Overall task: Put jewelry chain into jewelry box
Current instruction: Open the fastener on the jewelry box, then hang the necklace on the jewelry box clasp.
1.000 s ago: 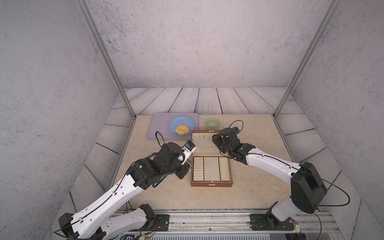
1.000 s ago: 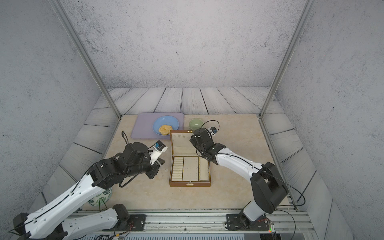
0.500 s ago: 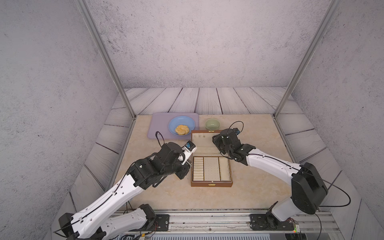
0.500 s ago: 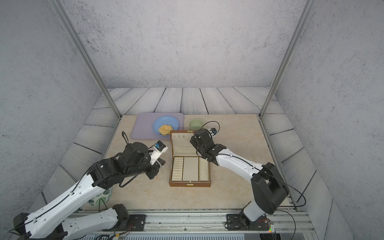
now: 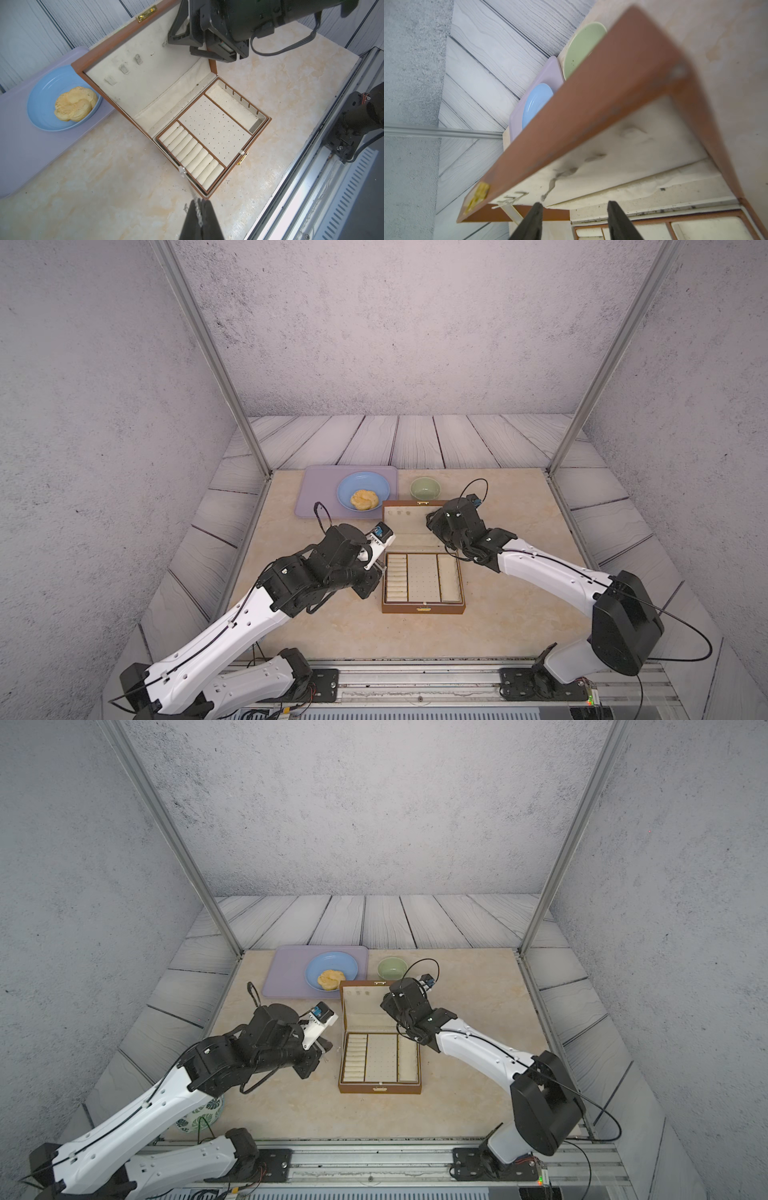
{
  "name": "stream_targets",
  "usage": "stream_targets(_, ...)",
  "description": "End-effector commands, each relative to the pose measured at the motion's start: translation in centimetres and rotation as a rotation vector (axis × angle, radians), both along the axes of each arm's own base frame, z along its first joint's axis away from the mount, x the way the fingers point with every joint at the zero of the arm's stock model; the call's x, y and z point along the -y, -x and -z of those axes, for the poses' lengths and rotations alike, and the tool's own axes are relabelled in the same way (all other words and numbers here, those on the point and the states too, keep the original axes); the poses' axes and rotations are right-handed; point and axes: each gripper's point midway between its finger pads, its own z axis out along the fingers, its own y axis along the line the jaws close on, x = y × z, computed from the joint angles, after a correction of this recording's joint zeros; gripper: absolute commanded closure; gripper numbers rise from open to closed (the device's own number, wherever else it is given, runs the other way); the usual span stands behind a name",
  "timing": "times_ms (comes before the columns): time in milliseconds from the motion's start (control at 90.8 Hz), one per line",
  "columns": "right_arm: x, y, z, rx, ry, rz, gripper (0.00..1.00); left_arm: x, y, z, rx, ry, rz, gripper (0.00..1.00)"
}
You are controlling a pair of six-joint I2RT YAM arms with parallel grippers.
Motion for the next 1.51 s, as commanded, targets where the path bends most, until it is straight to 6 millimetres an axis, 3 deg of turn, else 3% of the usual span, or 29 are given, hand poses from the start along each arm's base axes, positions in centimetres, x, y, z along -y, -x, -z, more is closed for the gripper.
stream_targets(0, 0.6, 0.6, -3.9, 0.106, 0.100, -0.084, 0.45, 0.3, 0.0, -0.8, 0.004, -0.005, 0.035, 1.00)
stream_targets(209, -1.0, 3.4, -5.8, 0.284, 0.216, -0.416, 0.48, 1.2, 0.3, -0.3, -0.007, -0.072, 0.141, 1.00)
stream_targets(484, -3.4, 9.2, -5.8, 0.502, 0.296, -0.886, 0.50, 1.7, -1.4, 0.2, 0.033, -0.206, 0.199, 1.00)
stream_targets(804, -5.7, 14.6, -5.8, 0.730, 0.119, -1.170, 0.58, 3.4, -2.8, -1.7, 0.092, -0.205, 0.246, 1.00)
stream_targets(1035, -7.0, 15.2, -7.0, 0.883, 0.055, -1.193, 0.62, 4.0, -2.8, -2.1, 0.081, -0.204, 0.269, 1.00)
stream_targets(1497, -9.2, 15.1, -7.3, 0.913, 0.038, -1.245, 0.64, 4.4, -2.7, -2.5, 0.069, -0.188, 0.275, 1.00)
